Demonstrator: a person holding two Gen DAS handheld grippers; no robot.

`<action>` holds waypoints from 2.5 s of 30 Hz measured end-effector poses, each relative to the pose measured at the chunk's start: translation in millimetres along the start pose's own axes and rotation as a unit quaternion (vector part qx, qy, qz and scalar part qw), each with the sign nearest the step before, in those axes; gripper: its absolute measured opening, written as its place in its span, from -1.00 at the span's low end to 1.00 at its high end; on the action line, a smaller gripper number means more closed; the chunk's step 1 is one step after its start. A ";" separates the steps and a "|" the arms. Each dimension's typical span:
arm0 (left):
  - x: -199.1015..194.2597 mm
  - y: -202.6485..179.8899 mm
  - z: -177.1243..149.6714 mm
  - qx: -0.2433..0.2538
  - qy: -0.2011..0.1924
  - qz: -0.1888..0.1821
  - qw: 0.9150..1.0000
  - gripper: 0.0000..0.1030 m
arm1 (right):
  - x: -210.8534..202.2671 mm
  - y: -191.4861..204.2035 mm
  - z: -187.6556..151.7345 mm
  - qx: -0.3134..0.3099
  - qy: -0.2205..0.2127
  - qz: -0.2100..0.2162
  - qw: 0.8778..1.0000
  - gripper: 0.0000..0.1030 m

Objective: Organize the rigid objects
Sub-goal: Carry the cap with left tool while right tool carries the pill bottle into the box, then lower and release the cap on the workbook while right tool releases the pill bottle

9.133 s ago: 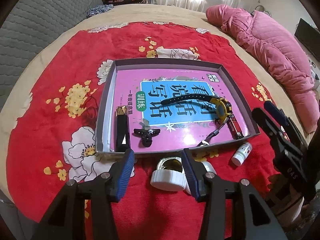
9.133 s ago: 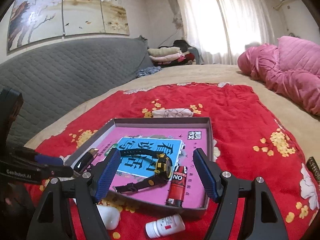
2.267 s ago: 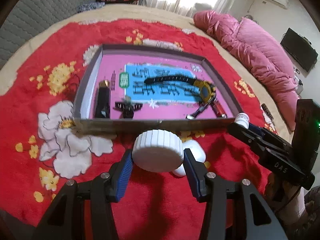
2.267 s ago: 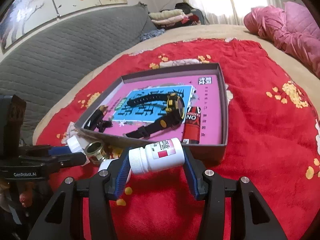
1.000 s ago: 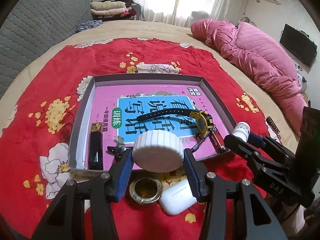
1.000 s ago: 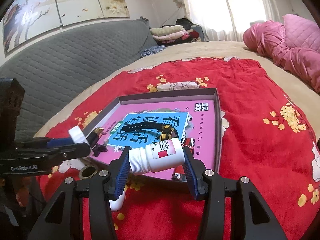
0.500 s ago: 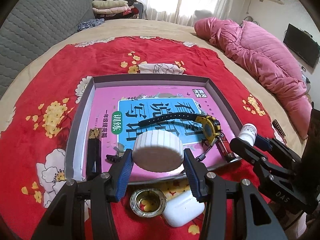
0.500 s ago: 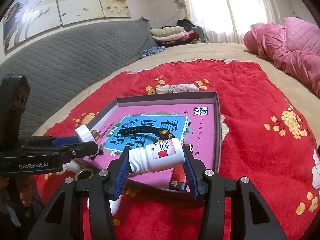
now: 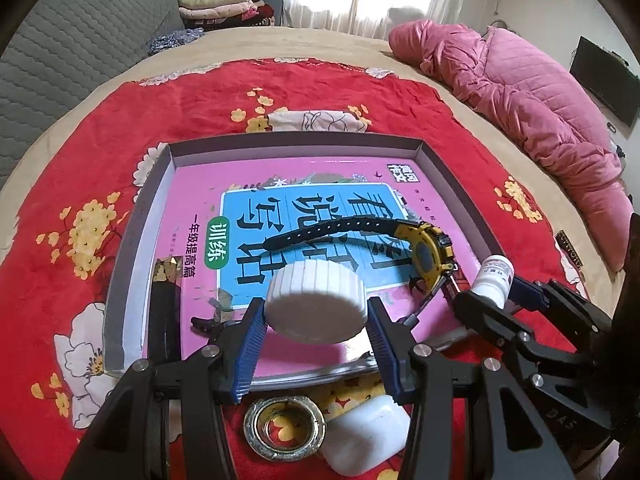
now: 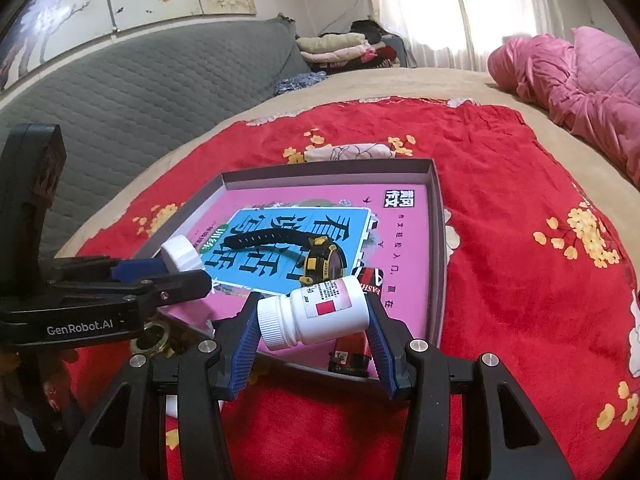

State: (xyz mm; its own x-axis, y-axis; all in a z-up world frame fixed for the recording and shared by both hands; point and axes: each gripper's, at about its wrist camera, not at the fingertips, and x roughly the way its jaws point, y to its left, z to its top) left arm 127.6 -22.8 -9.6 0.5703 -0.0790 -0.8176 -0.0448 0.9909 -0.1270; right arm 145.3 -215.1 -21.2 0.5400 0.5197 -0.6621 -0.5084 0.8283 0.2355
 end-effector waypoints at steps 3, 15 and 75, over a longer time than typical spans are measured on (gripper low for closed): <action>3.0 -0.4 -0.5 -0.001 0.003 -0.001 1.000 -0.02 | 4.5 0.9 -1.1 -0.005 0.010 -0.004 1.000 0.00; 9.8 -2.0 -0.6 0.002 0.009 0.001 1.000 -0.02 | 10.7 3.5 -2.9 -0.020 0.019 -0.013 1.000 0.00; 19.9 6.1 -4.8 -0.008 0.042 0.020 0.999 -0.02 | 6.4 1.7 1.3 -0.005 0.007 -0.007 1.000 0.25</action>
State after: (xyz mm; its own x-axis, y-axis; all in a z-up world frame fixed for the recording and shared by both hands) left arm 134.8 -18.9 -29.3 0.4969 -0.0497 -0.8664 -0.0801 0.9915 -0.1028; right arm 148.8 -210.1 -24.1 0.5382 0.5043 -0.6753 -0.5070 0.8338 0.2186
